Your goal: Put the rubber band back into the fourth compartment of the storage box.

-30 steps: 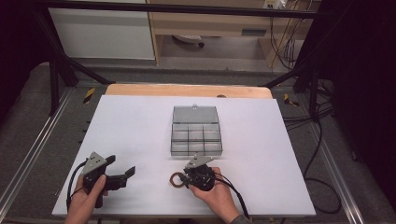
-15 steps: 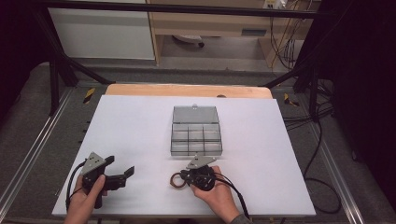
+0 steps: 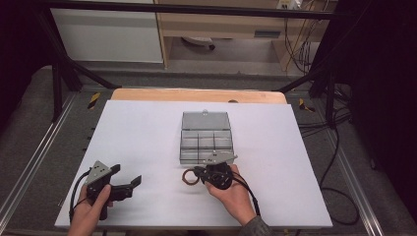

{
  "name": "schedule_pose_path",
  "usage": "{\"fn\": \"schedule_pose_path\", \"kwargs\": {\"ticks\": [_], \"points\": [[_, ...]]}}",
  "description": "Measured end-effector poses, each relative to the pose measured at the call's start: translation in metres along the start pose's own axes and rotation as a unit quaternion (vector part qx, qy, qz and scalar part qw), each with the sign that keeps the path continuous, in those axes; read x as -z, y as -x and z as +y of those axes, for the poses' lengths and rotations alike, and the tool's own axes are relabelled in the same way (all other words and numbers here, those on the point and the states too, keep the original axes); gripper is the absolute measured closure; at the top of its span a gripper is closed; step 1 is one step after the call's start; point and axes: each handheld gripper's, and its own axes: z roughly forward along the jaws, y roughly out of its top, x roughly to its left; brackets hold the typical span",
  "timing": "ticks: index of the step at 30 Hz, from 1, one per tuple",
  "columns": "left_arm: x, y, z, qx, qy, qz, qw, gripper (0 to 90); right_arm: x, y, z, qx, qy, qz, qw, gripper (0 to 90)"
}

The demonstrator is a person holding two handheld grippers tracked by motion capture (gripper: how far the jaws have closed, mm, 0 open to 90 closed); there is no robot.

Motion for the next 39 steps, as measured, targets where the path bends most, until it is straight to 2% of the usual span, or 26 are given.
{"fn": "schedule_pose_path", "kwargs": {"ticks": [6, 15, 20, 30, 39], "points": [[0.0, 0.001, 0.0, -0.001, 0.0, 0.001, 1.0, 6.6, 0.006, 0.005, 0.016, 0.004, 0.013, -0.007, 0.9999, 85.6], [0.0, 0.0, 0.0, -0.003, -0.002, 0.001, 1.0, 6.6, 0.009, 0.017, 0.04, -0.006, 0.037, -0.016, 0.9992, 85.6], [0.0, 0.001, 0.0, -0.002, -0.002, 0.001, 1.0, 6.6, 0.008, 0.024, 0.047, -0.012, 0.046, -0.021, 0.9986, 85.6], [0.0, 0.001, 0.0, -0.003, -0.002, 0.001, 1.0, 6.6, -0.002, 0.037, 0.054, -0.008, 0.028, -0.046, 0.9985, 85.6], [0.0, 0.001, 0.0, -0.003, -0.001, 0.0, 1.0, 6.6, -0.016, 0.046, 0.058, -0.016, 0.019, -0.061, 0.9978, 85.6]]}}
